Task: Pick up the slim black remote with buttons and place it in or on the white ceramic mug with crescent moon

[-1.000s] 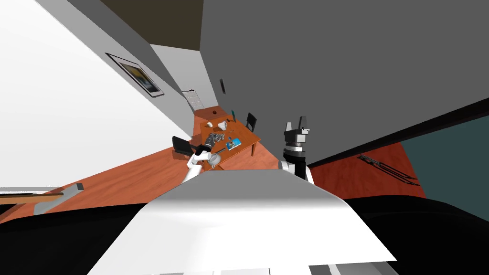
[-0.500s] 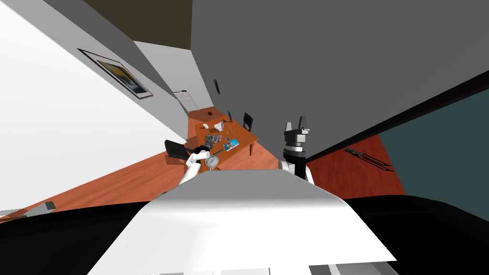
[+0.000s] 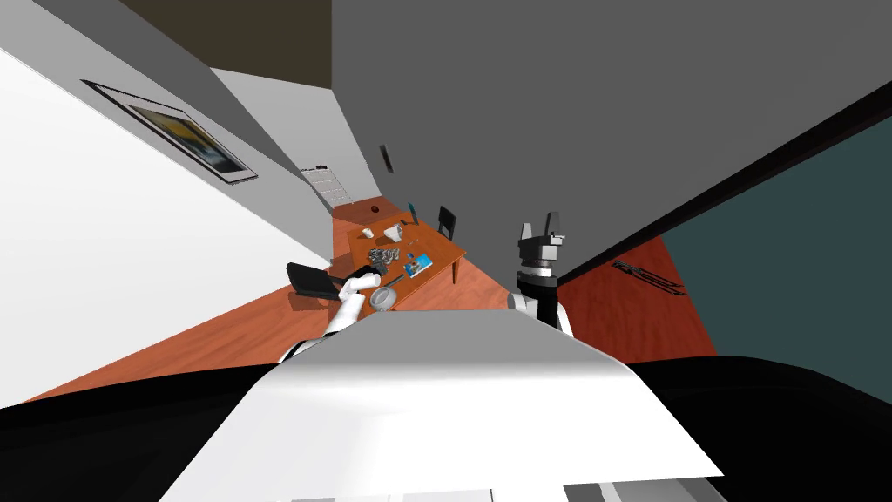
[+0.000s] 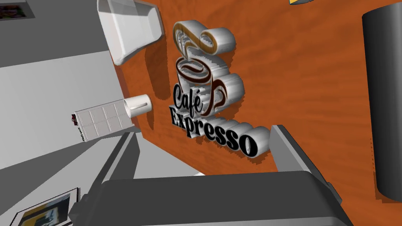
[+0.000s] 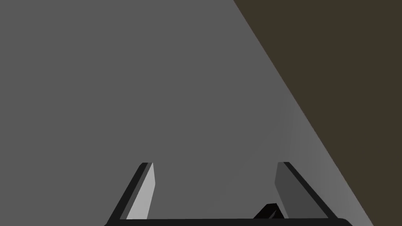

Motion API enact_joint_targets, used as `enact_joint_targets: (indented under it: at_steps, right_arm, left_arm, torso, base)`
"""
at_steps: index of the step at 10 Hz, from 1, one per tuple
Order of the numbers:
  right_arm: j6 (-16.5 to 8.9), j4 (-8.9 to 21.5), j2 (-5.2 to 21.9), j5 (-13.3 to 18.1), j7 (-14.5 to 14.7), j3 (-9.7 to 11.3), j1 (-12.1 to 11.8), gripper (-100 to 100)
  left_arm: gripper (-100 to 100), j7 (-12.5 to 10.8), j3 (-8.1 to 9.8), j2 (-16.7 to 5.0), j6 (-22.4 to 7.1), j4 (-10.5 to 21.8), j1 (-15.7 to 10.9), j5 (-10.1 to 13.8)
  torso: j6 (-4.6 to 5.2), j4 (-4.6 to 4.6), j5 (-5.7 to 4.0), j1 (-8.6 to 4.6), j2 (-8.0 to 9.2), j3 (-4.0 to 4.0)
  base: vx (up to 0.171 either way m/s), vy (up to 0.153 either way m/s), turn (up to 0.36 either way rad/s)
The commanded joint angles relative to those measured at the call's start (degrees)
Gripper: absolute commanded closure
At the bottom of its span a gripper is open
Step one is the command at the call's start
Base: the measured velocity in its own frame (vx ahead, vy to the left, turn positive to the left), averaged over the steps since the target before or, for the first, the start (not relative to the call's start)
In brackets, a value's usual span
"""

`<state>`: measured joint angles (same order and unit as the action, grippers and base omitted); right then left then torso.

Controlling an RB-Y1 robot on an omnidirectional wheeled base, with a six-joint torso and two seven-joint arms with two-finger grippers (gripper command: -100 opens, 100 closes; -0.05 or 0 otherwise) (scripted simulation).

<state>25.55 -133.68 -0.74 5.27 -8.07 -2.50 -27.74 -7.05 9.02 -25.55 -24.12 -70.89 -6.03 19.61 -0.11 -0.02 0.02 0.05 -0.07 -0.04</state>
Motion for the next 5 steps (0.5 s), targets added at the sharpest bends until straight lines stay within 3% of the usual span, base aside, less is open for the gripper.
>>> enact_joint_targets:
  at_steps: [1,5]
  right_arm:
    - [0.00,0.00,0.00,0.00,0.00,0.00,0.00,0]
    - [0.00,0.00,0.00,0.00,0.00,0.00,0.00,0]
  left_arm:
    - [-100,-0.68,0.76,-0.88,-2.86,2.86,-1.15,0.98]
    - [-100,-1.88,2.01,-2.71,-7.99,9.62,-4.07,2.87]
  torso:
    - [0.00,0.00,0.00,0.00,0.00,0.00]
    - [0.00,0.00,0.01,0.04,-0.01,0.00]
  base:
    - [-0.004,0.005,-0.209]
    - [-0.001,0.015,-0.164]
